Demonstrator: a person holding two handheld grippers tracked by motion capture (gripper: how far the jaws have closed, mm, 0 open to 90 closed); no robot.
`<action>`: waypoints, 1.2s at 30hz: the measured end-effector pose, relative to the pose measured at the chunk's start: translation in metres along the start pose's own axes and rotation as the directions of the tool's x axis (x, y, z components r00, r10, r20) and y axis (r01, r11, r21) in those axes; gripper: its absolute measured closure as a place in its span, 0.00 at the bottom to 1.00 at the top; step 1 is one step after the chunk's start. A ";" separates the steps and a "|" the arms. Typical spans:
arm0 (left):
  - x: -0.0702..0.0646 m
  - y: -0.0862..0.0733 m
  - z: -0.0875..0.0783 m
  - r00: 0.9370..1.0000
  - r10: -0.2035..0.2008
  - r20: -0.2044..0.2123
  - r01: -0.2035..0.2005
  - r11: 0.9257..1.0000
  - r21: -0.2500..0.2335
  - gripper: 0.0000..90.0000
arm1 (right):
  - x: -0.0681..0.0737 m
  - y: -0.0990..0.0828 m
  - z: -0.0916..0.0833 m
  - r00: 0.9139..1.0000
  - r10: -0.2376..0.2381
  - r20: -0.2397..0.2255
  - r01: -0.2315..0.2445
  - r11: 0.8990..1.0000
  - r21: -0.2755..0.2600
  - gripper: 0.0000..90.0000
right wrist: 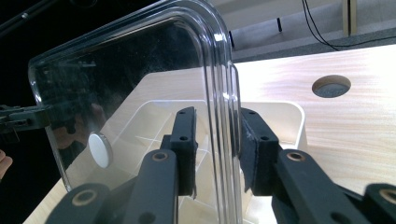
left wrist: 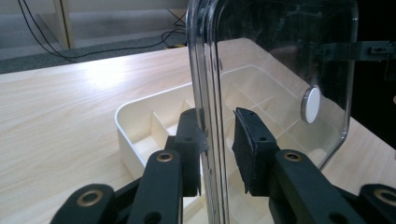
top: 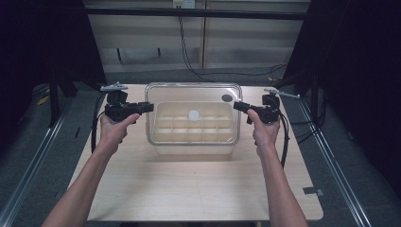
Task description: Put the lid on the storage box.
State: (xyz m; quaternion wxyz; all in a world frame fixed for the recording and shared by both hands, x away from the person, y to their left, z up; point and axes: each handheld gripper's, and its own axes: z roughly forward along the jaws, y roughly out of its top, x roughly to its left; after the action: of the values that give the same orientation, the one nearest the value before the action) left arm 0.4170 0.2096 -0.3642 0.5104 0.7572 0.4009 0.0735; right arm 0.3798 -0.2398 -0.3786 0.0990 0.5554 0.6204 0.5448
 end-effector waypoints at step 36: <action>0.028 -0.001 0.032 0.997 -0.062 -0.034 0.064 0.996 0.063 0.75 | -0.020 0.004 0.033 0.998 0.009 0.054 -0.014 0.996 0.090 0.74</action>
State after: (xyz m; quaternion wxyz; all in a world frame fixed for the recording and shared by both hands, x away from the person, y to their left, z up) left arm 0.4521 0.2061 -0.3886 0.4817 0.7587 0.4348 0.0566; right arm 0.4136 -0.2380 -0.3976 0.0872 0.5774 0.6385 0.5014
